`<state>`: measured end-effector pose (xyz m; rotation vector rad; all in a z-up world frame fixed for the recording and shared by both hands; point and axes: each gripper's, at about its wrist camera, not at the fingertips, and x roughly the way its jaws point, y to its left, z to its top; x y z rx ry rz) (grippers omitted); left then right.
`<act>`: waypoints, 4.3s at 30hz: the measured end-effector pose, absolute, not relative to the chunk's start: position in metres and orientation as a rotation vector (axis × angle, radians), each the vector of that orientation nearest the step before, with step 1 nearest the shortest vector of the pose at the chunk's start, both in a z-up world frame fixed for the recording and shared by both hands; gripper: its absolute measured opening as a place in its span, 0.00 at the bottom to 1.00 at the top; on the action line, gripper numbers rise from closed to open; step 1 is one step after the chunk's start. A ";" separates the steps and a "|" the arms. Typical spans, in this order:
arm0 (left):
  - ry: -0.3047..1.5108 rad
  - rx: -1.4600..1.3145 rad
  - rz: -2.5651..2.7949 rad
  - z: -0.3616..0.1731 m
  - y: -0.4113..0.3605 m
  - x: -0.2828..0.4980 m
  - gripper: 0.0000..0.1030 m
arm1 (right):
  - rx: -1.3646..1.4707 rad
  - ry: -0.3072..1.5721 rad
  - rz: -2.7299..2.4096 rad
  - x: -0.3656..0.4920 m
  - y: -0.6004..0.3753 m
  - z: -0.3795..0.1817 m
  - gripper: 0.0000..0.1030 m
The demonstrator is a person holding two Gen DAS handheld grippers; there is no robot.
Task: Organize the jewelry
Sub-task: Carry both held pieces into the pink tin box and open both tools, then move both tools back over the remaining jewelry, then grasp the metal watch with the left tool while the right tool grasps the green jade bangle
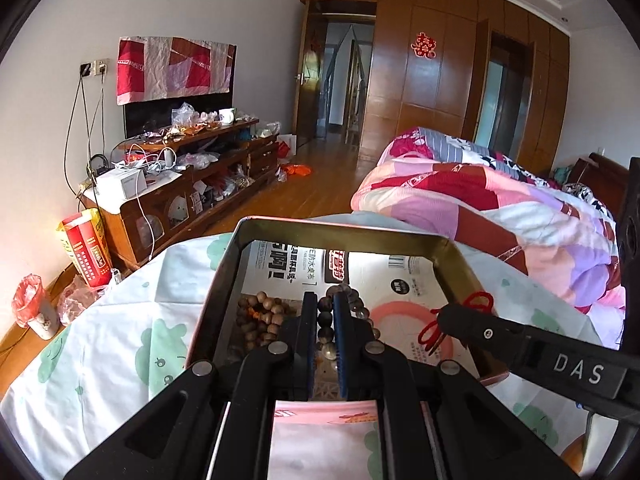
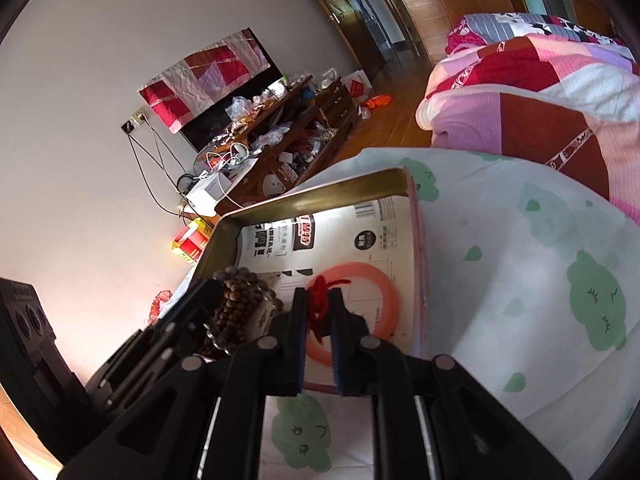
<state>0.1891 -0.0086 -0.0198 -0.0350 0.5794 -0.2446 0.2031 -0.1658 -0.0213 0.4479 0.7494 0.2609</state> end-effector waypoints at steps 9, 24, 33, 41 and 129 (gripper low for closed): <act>0.619 -0.061 -0.197 -0.024 -0.002 0.196 0.08 | 0.468 0.729 0.265 0.200 -0.169 -0.021 0.52; 0.634 -0.005 -0.156 -0.025 -0.009 0.195 0.58 | 0.497 0.673 0.254 0.194 -0.177 -0.015 0.53; 0.619 -0.031 -0.168 -0.023 -0.005 0.192 0.59 | 0.493 0.623 0.259 0.188 -0.181 -0.008 0.53; 0.598 -0.052 -0.261 -0.017 -0.002 0.176 0.59 | 0.557 0.577 0.223 0.165 -0.204 0.008 0.53; 0.740 -0.001 -0.573 -0.029 0.018 0.009 0.34 | 0.404 0.673 0.377 0.000 -0.204 -0.005 0.12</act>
